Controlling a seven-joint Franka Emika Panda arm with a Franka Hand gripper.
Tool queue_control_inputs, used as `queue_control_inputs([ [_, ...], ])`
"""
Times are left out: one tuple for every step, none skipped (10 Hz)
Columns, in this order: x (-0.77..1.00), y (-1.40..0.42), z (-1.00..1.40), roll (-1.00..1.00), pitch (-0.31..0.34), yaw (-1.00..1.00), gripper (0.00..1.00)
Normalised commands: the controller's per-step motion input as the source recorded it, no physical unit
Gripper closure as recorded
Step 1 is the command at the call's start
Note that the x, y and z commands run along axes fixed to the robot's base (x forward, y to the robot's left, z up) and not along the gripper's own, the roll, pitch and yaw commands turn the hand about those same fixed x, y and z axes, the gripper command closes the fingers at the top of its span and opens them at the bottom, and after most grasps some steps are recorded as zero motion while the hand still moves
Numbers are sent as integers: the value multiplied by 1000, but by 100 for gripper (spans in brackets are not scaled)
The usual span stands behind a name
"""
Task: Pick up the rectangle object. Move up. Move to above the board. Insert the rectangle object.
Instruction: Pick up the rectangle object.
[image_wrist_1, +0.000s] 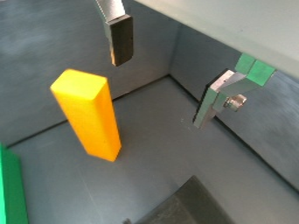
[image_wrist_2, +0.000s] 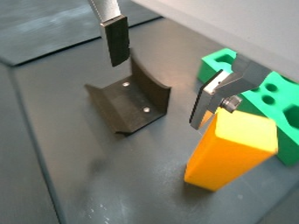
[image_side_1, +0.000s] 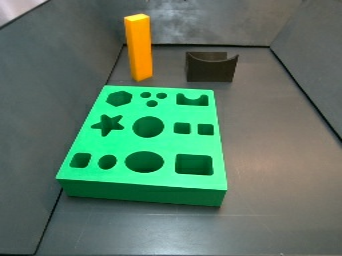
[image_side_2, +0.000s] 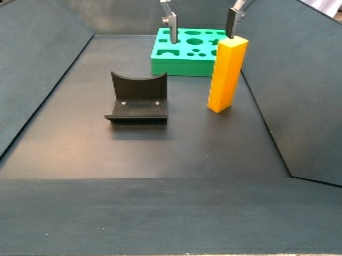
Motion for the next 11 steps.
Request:
queue_control_inputs([
  [-26,-17,0,0,-19,1000,0],
  [-46,-123,0,0,-17,983,0],
  [-94,-266,0,-61,-77,617,0],
  [-14,-177,0,0,-6,114,0],
  [-483,0,246,51,-49,9,0],
  [-789,0,629,56,-113,0,0],
  [-480,-43,411,0,-101,0,0],
  [-463,-54,234,7,-97,0,0],
  [-526,-94,129,34,-119,46,0],
  [-297,-154,100,19,-91,143,0],
  [-74,-129,0,10,-34,120,0],
])
